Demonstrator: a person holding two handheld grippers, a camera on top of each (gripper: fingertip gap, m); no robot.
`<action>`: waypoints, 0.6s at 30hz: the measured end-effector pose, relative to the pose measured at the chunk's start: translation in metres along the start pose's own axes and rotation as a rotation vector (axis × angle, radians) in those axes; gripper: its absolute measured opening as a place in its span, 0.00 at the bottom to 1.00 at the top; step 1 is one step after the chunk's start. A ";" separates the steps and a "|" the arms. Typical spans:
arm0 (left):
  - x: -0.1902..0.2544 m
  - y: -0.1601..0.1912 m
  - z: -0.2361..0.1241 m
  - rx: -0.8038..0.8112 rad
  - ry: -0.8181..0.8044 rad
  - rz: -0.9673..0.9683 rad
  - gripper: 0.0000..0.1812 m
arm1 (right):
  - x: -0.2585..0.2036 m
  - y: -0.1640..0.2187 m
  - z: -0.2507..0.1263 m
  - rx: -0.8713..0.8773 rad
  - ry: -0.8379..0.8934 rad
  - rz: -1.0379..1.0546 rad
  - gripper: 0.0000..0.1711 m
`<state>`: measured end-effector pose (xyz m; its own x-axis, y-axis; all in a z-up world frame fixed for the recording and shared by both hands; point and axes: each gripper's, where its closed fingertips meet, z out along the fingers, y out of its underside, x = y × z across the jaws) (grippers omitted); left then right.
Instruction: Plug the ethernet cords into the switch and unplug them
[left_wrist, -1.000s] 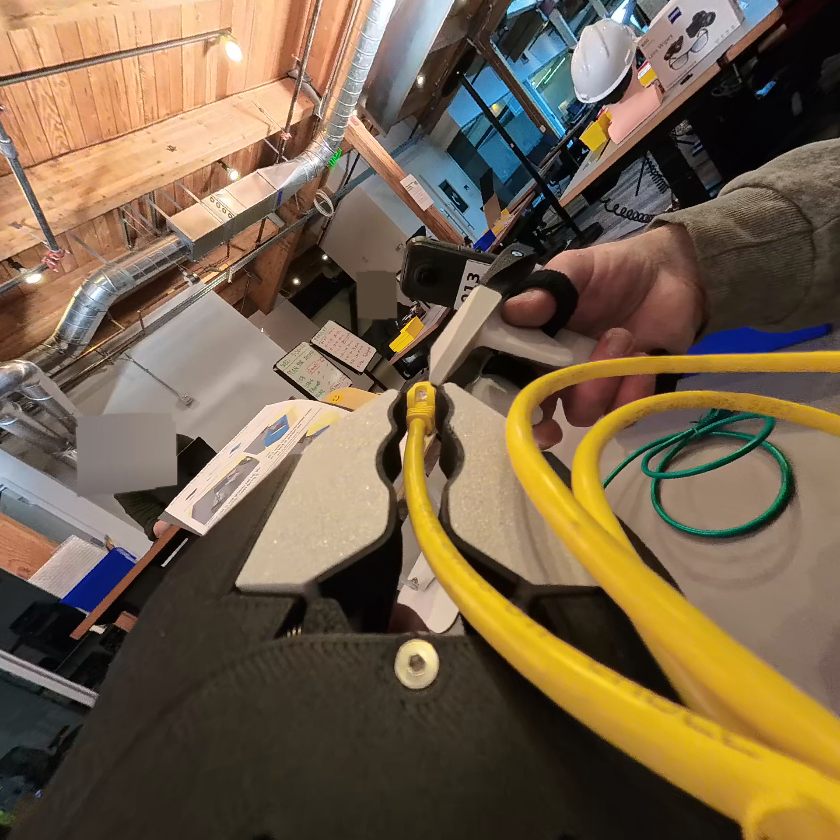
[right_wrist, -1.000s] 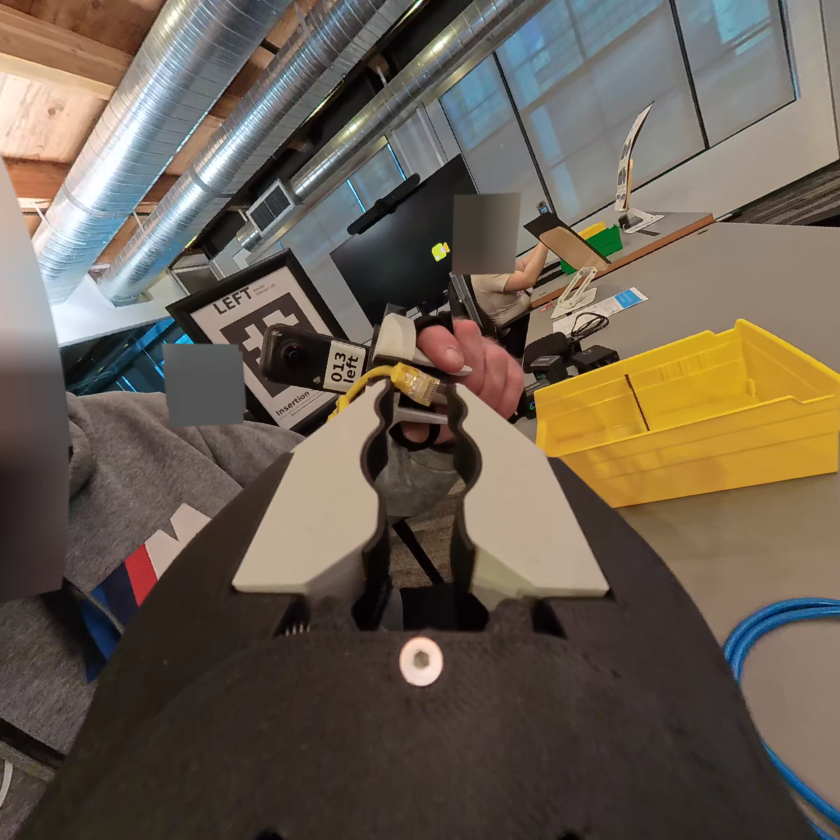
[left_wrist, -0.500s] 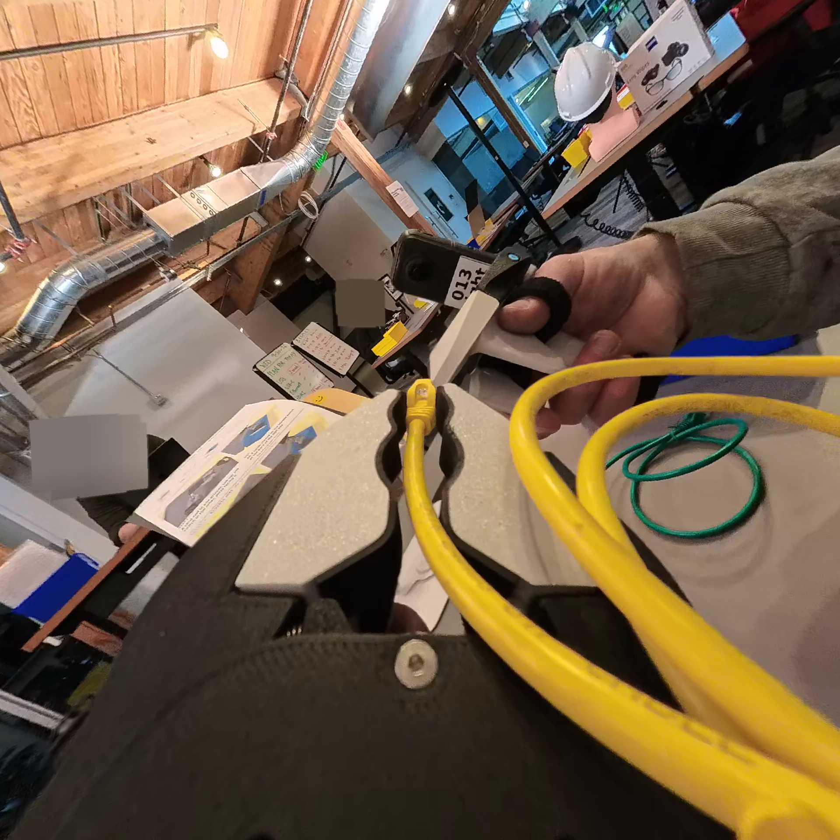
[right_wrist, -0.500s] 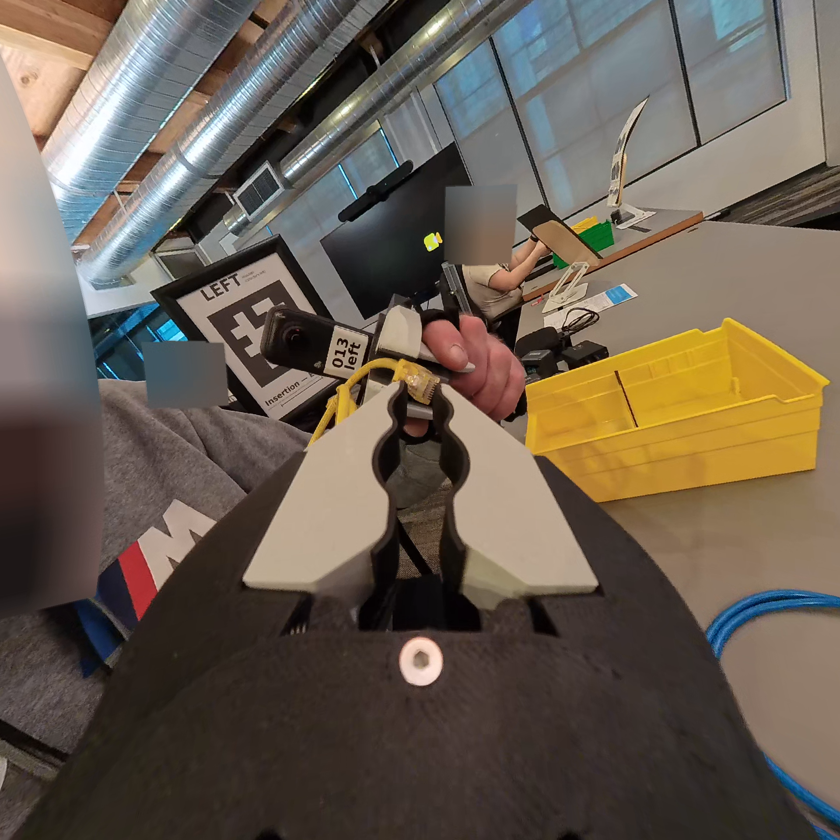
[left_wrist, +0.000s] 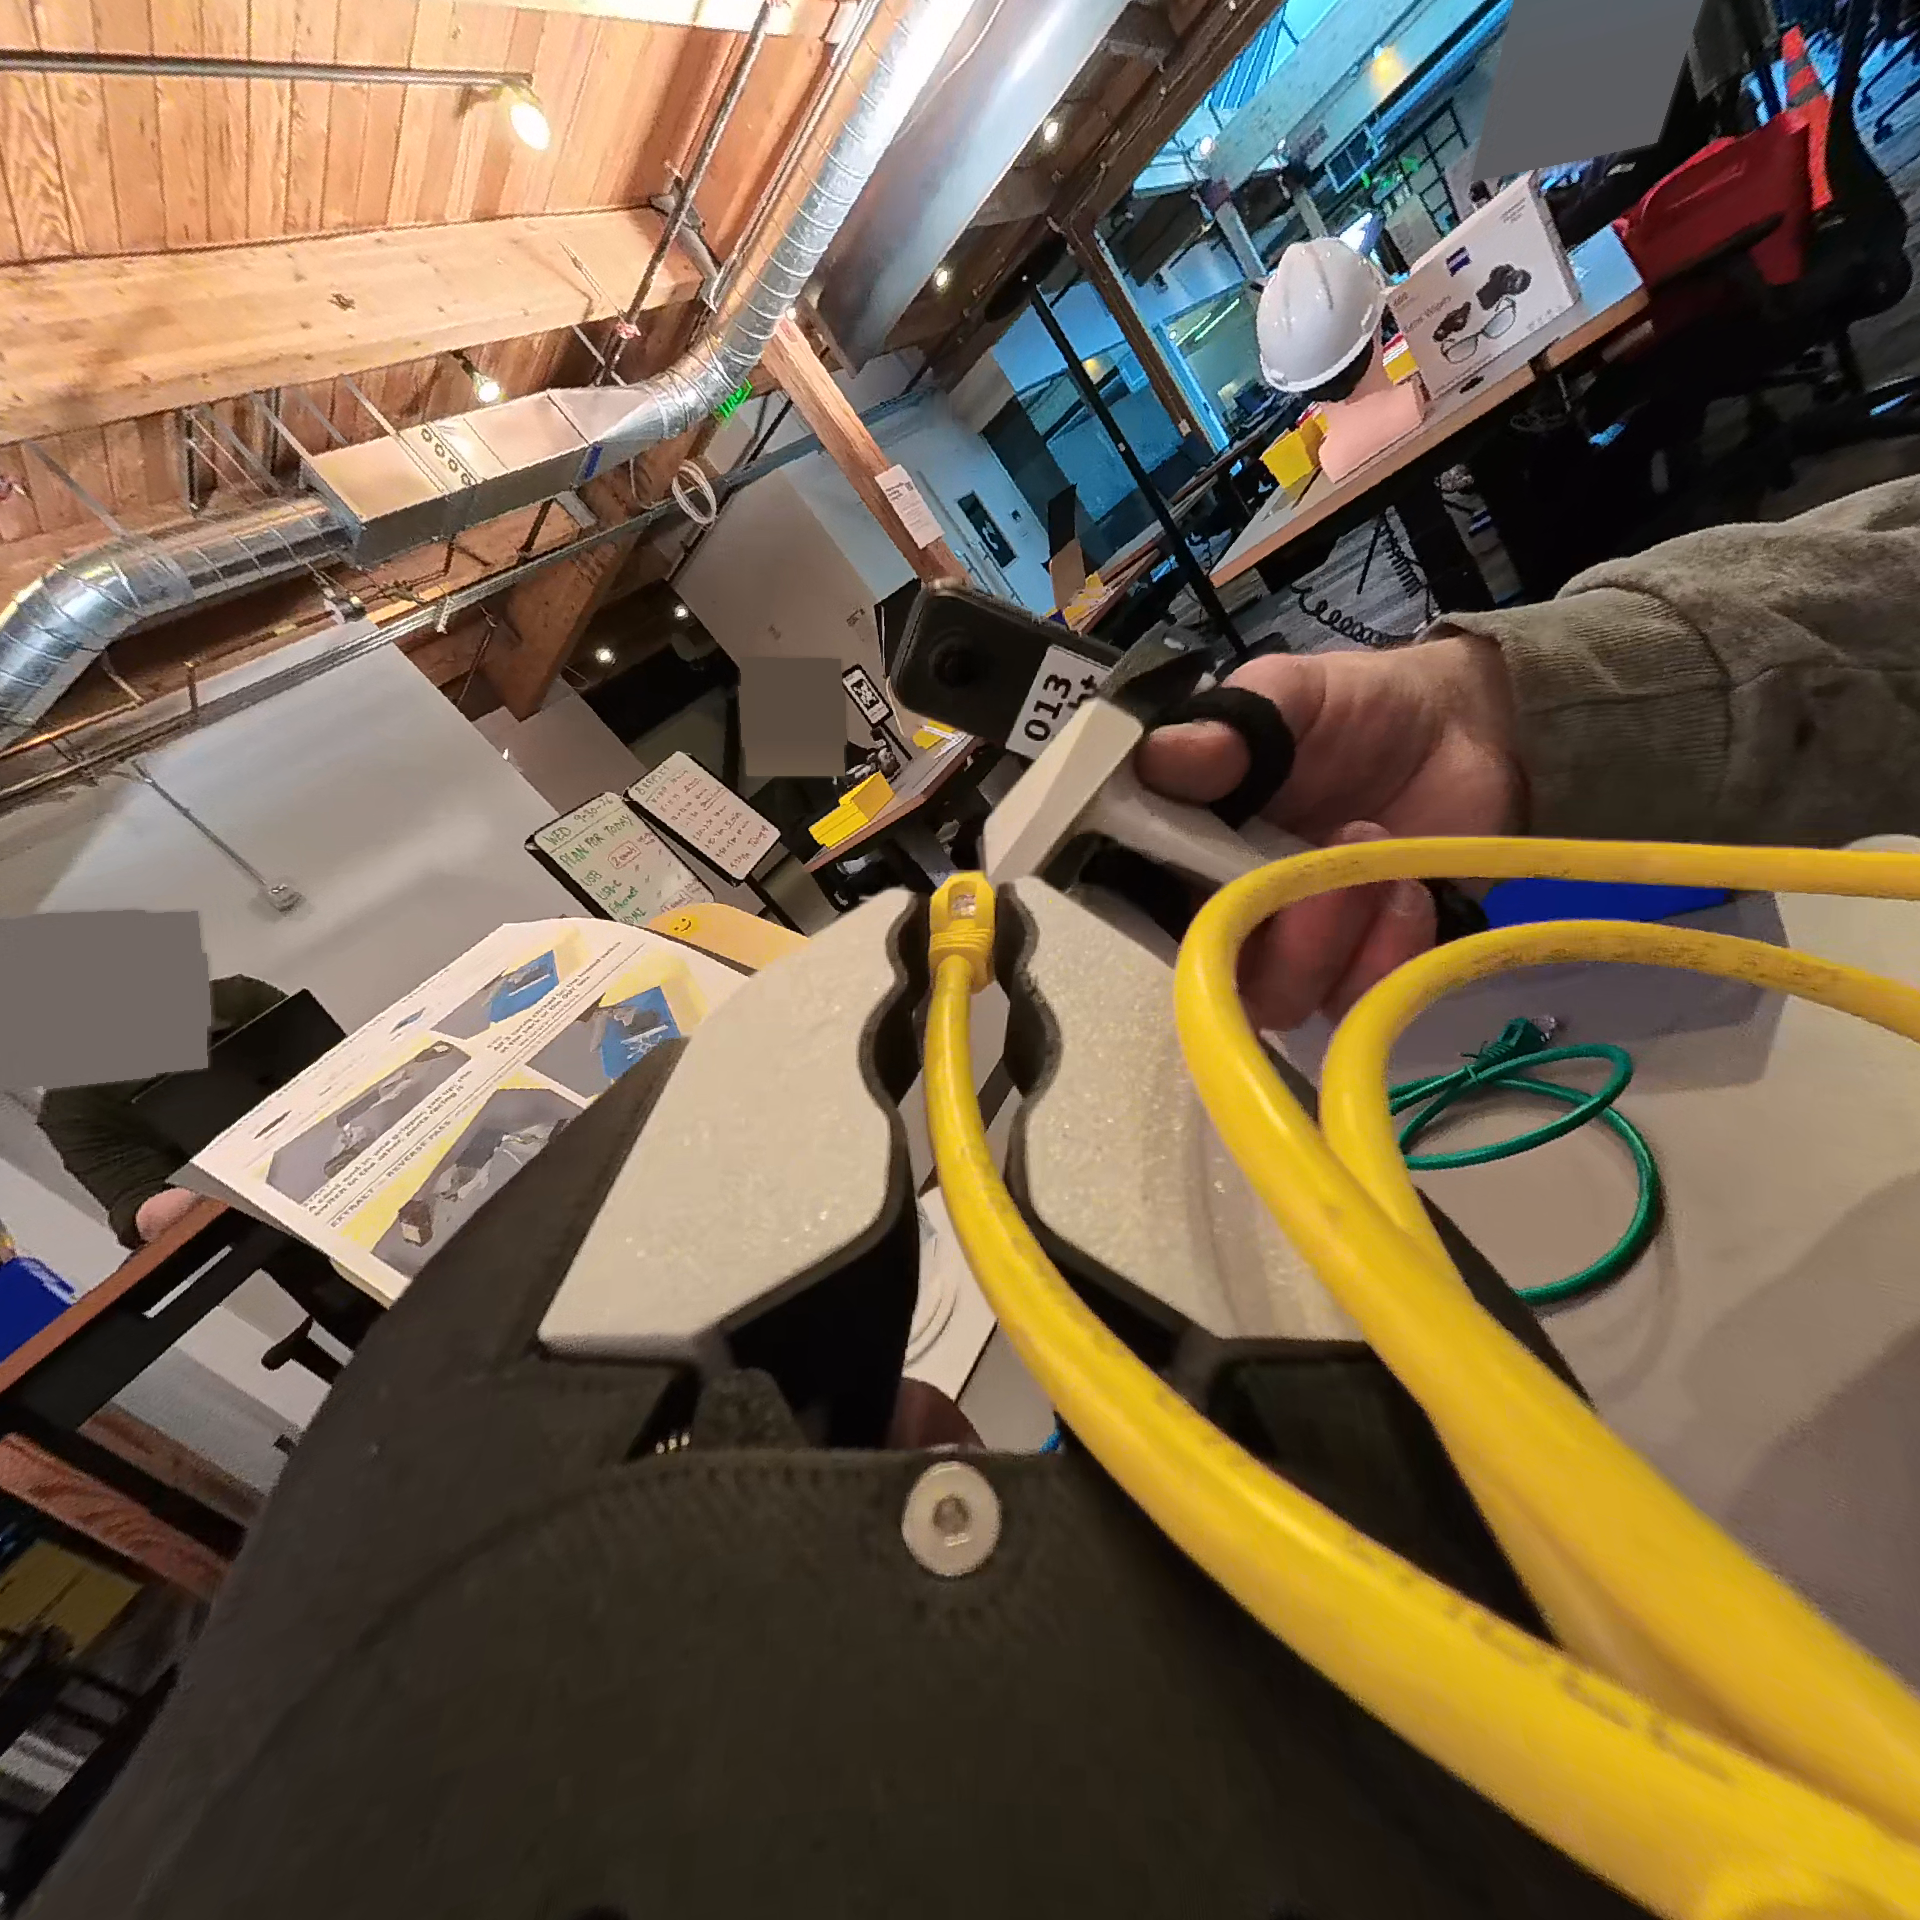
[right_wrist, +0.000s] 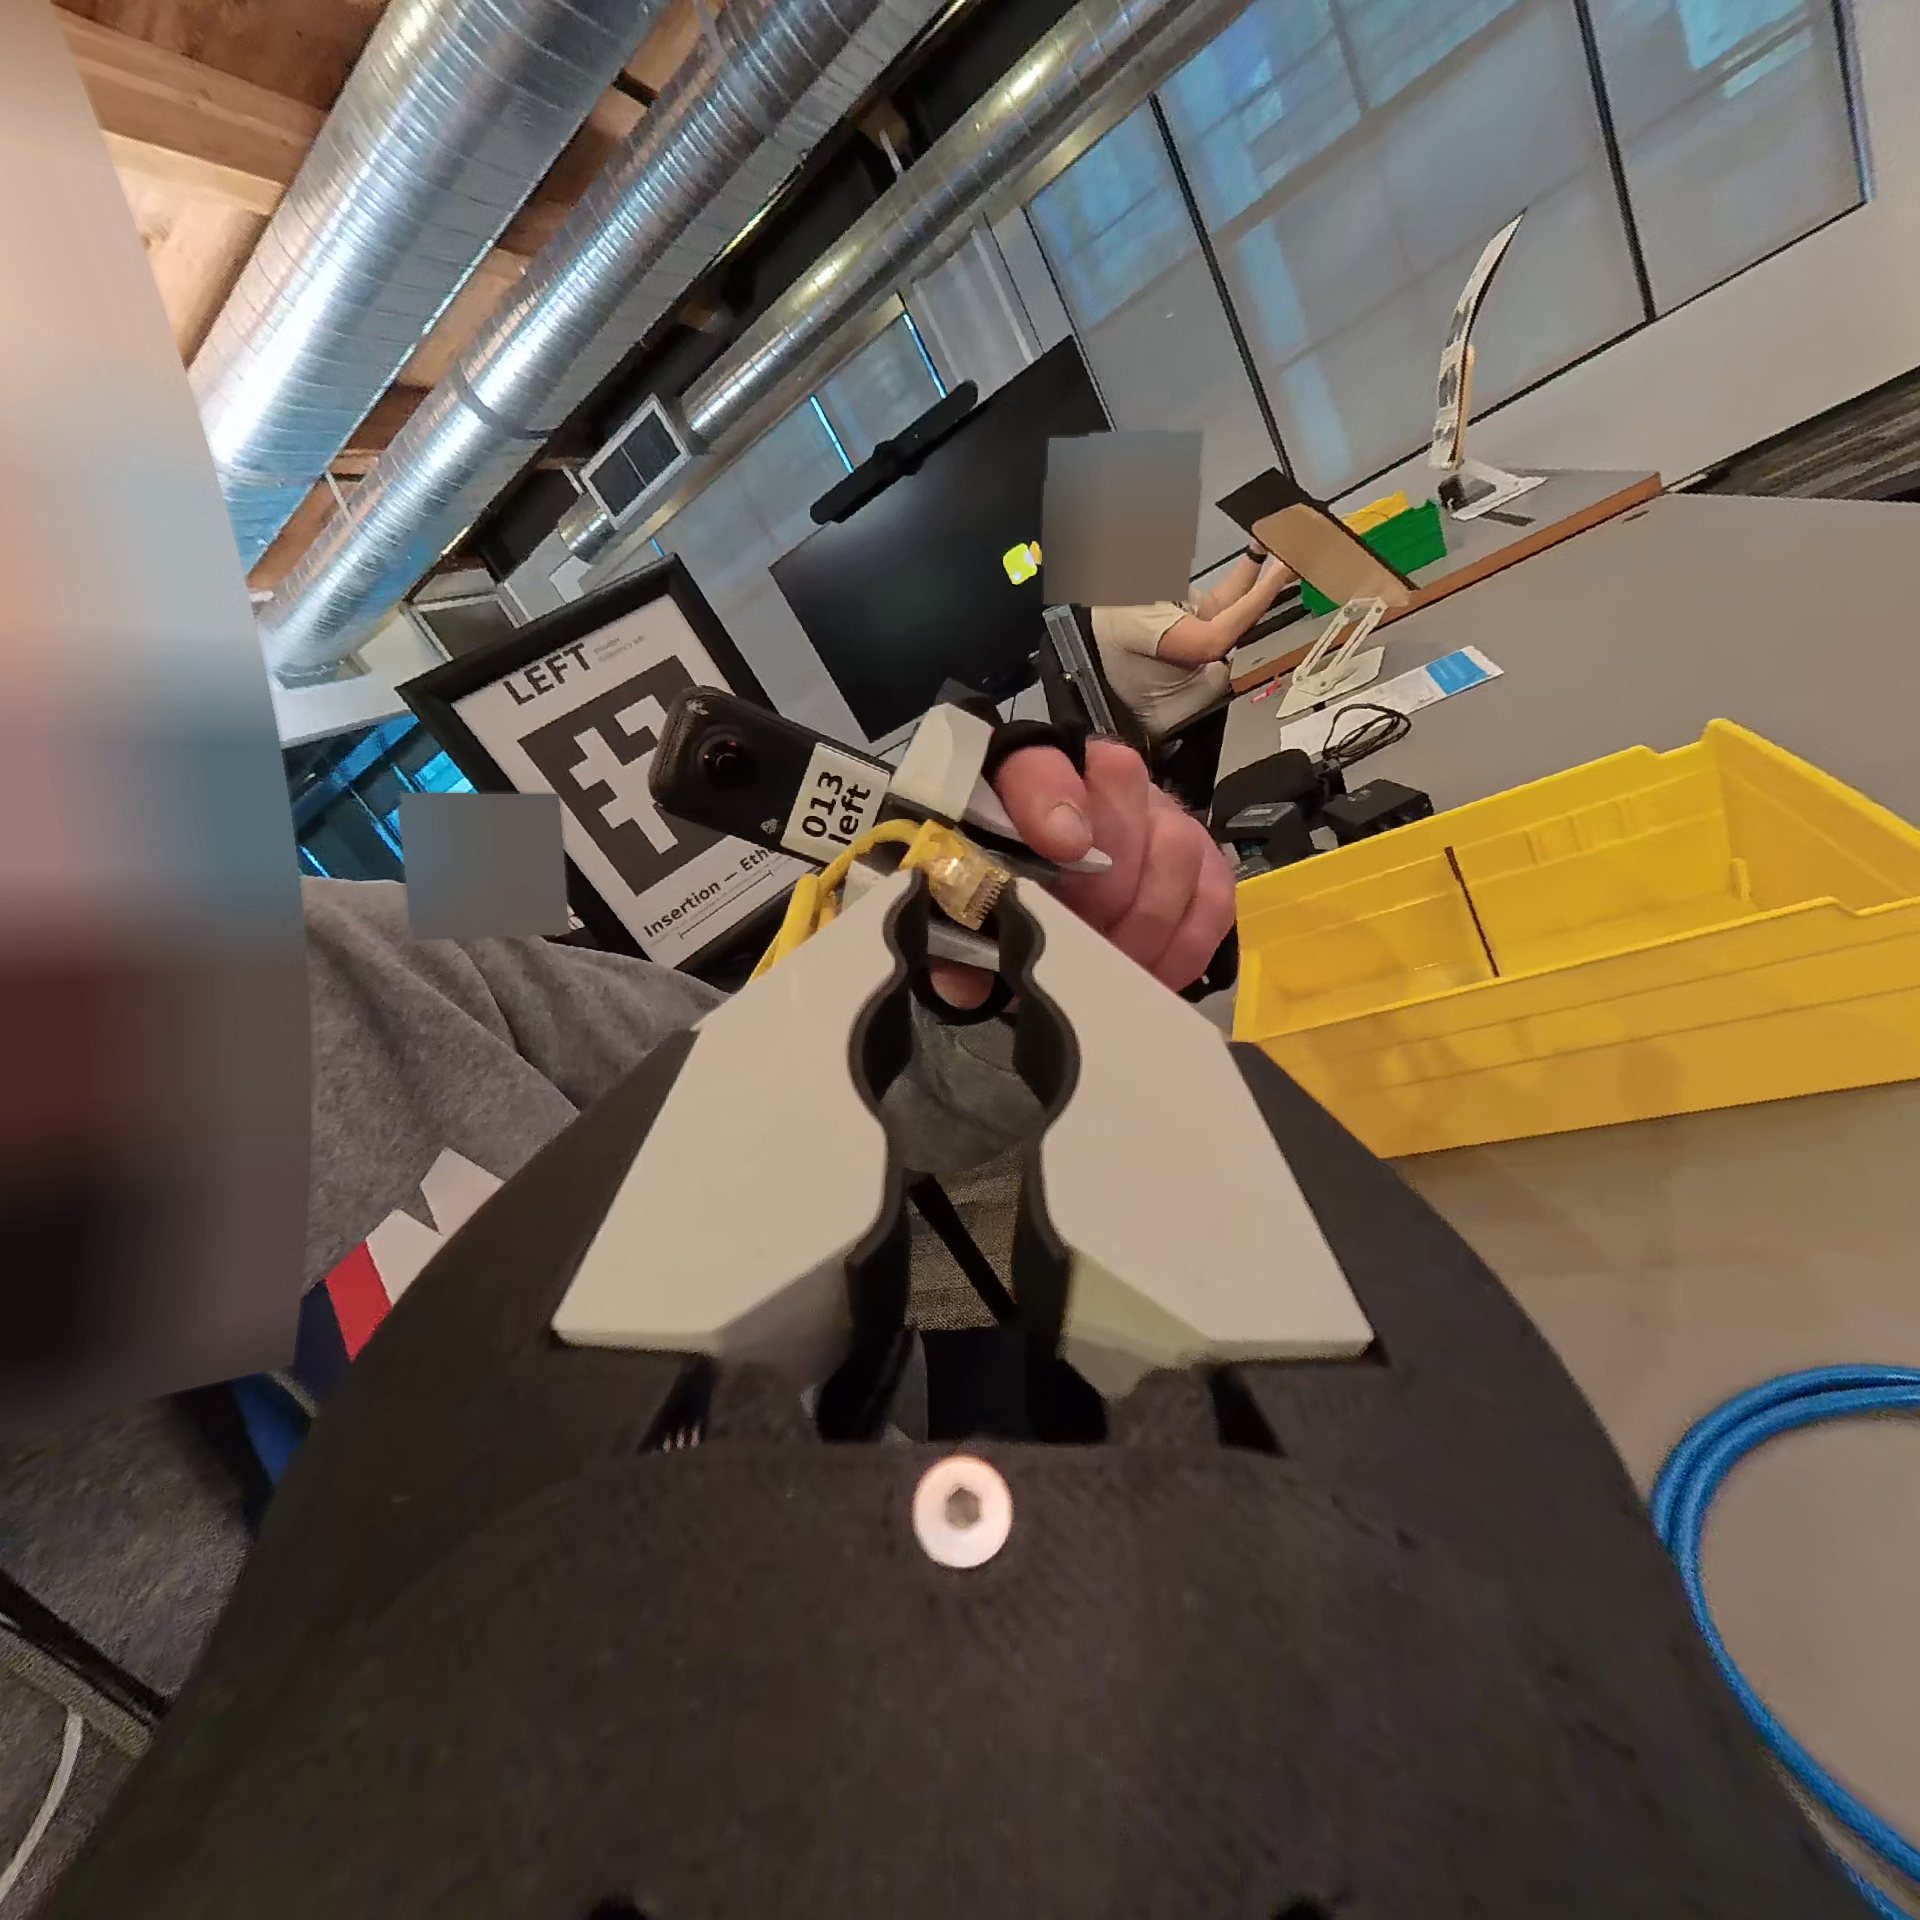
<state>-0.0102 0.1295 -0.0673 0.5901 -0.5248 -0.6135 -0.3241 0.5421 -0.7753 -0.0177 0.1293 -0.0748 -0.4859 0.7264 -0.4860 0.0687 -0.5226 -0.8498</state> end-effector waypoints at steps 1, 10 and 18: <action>0.000 0.000 0.000 -0.002 0.000 0.006 0.07 | 0.000 0.000 0.000 0.001 -0.003 0.001 0.05; 0.001 -0.007 -0.002 0.021 -0.001 0.066 0.06 | -0.007 -0.001 0.003 0.031 -0.067 0.013 0.05; 0.001 -0.014 -0.004 -0.004 -0.031 0.220 0.06 | -0.013 -0.003 0.006 0.070 -0.130 0.042 0.05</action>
<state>-0.0085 0.1189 -0.0574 0.5275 -0.3734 -0.7631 -0.4503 0.6388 -0.6238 -0.0169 0.1188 -0.0652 -0.5926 0.6417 -0.4868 0.0326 -0.5848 -0.8105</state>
